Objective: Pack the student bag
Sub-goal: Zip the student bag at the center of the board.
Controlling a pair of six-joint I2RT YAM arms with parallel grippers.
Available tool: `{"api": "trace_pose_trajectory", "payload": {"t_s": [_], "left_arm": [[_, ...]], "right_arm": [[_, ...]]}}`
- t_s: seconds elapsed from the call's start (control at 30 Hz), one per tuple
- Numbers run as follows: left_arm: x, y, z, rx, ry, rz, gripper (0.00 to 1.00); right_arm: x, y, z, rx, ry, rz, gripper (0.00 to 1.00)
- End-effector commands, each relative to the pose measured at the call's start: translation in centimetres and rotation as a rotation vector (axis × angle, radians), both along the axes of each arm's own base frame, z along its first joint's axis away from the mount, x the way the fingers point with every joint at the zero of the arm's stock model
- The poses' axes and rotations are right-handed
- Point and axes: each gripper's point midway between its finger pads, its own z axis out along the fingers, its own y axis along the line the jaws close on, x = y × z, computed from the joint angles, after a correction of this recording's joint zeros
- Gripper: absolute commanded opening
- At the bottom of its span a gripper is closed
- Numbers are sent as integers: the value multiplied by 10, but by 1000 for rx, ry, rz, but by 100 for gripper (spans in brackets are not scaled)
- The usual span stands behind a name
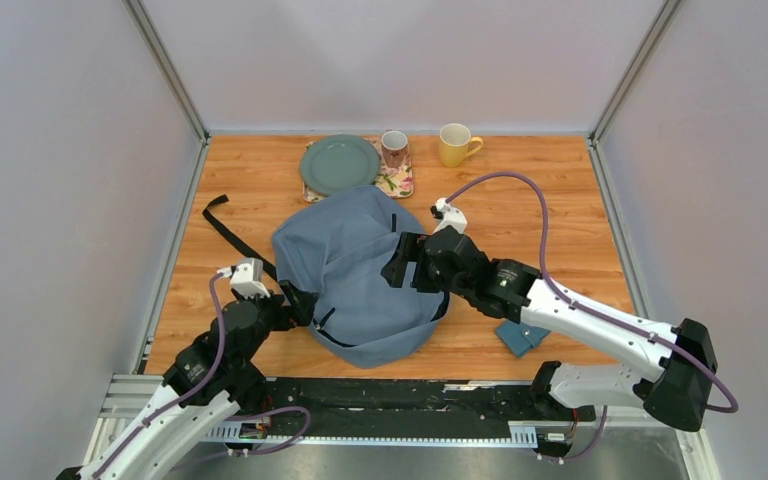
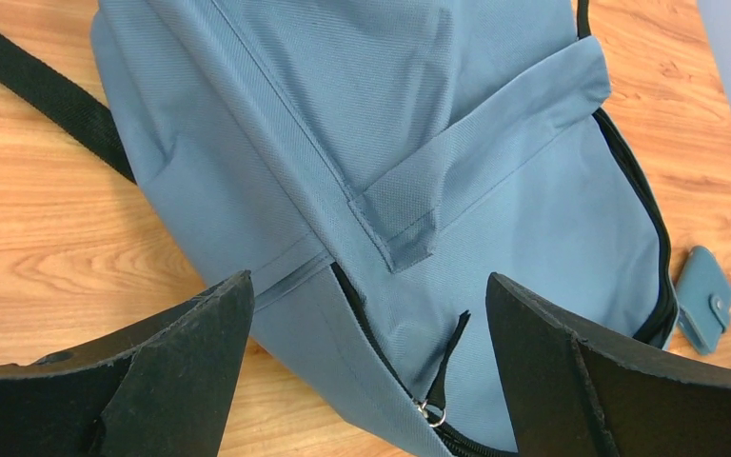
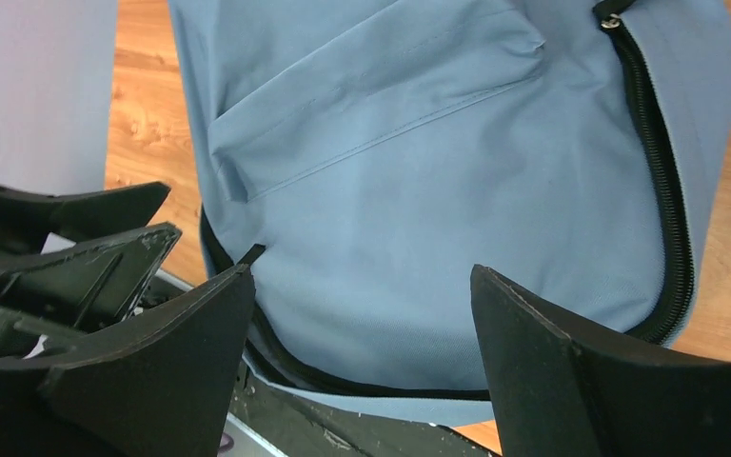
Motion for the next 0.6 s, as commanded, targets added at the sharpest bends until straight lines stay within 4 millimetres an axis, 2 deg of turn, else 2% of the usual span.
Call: {"api": "trace_pose_trajectory", "payload": {"t_s": [0.0,0.07,0.27,0.43,0.57], "left_arm": [[7,-4,4,-51,-23,23,98],[7,-7,1,-37,-4,11,97],[8,-4,2,38,21,0,98],[10,-4,3,52,17,4,98],[11,-4,-2,55,16,6,99]], "right_arm": [[-3,9,34,81,-82,74,87],[1,0,32,79,-106,34,89],[6,-14,45,87,-167,-9,91],[3,-16,53,125,-167,-24,92],[4,-17,51,135,-153,-44,92]]}}
